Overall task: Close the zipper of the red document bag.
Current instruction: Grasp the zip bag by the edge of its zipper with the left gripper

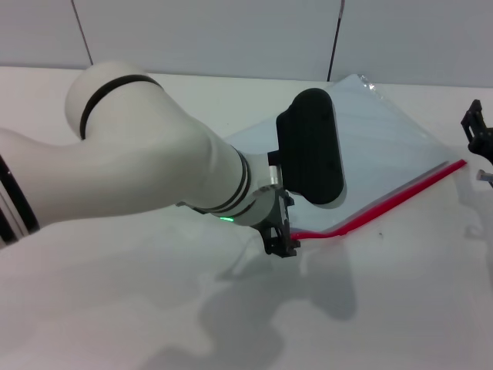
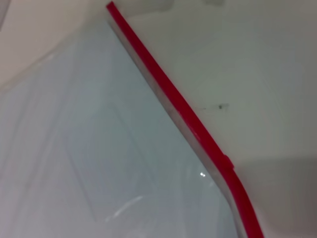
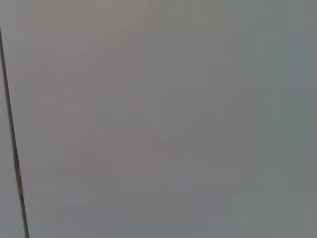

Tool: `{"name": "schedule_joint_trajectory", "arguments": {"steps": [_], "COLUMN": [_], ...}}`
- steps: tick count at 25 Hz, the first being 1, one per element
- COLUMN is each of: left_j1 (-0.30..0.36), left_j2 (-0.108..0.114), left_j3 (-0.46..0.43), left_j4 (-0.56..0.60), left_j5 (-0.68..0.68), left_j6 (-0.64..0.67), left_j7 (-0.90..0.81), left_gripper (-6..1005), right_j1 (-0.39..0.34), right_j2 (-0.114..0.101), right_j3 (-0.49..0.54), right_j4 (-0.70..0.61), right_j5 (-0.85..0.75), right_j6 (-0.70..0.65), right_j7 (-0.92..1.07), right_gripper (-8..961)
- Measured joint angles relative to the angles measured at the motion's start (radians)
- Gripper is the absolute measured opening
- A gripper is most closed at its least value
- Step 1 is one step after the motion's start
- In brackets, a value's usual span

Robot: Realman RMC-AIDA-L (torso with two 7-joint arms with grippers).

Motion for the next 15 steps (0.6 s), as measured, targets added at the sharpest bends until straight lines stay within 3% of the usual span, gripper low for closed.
{"name": "schedule_joint_trajectory", "arguments": {"steps": [15], "left_j1": [0.000], "left_j2": [0.001], "left_j3": [0.000], "left_j4": [-0.064], "left_j5": [0.002], "left_j6": [-0.105], "left_j7": [0.000], "left_gripper": [666], "right_j1": [0.002], "right_j2": [0.000], "right_j3": [0.002], "right_j4": [0.000], "right_j5": [0.001], "right_j6": [0.000], "right_j7": [0.000], "right_gripper": [731]}}
